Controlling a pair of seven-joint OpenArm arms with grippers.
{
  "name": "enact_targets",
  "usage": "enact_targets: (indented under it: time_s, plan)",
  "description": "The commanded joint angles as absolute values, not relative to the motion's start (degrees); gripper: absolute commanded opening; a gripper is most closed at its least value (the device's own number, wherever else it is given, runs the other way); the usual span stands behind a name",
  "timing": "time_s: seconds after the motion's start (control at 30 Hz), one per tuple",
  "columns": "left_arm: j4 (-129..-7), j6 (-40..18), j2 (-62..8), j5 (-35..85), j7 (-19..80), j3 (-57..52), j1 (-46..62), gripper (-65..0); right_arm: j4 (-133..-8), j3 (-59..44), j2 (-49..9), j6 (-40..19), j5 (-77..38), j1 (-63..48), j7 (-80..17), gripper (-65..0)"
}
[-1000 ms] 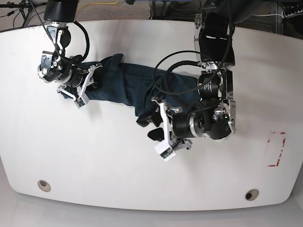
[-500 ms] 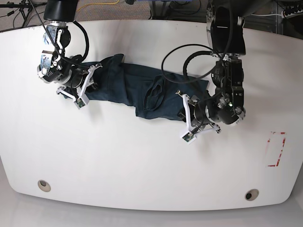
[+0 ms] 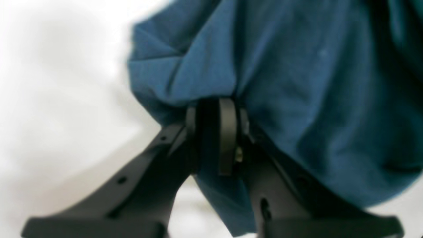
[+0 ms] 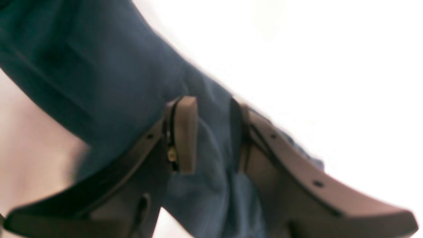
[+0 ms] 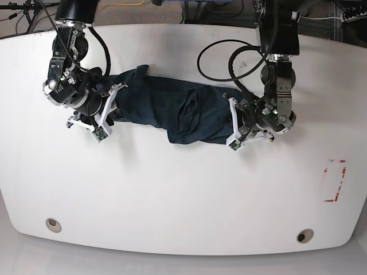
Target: Fold the T-shirt properly
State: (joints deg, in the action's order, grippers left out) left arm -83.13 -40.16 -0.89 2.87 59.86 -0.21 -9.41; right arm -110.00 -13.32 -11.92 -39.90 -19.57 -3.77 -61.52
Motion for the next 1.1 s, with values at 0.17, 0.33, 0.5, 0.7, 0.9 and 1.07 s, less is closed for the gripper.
enact_targets:
  time_s: [0.17,0.33,0.5,0.7,0.9,1.07]
  plan:
    - [-81.6,-40.0,-3.1,2.2,58.3,-0.5,-9.7,-58.5,-116.0,-3.6,-8.2,-40.0,-20.2,2.1,-63.9,-48.4]
    - [-81.7,-40.0,-3.4,2.2,58.5,-0.5,-9.5,-58.5,-113.6,4.3,-3.3,-40.0,-15.9,5.8,-63.4,-48.4]
    - [-82.5,-40.0,-3.5,2.2,58.5,-0.5,-9.4,-58.5,-110.5,13.3,1.0,-40.0,-7.0,8.8,-63.3,-48.4]
    - [-84.3,-40.0,-3.4,2.2,58.5,-0.5,-9.3,-58.5,-102.8,20.4,5.0,-40.0,0.0,11.6,-60.0,-48.7]
    - [-85.9,-40.0,-3.2,2.3,58.4,-0.5,-8.6,-58.6,-92.1,21.1,6.2,-40.0,0.6,13.4,-52.8,-48.8]
    - [-86.4,-40.0,-2.3,2.3,58.4,-0.5,-8.6,-58.6,-84.4,21.1,6.2,-40.0,0.6,14.8,-48.7,-49.0]
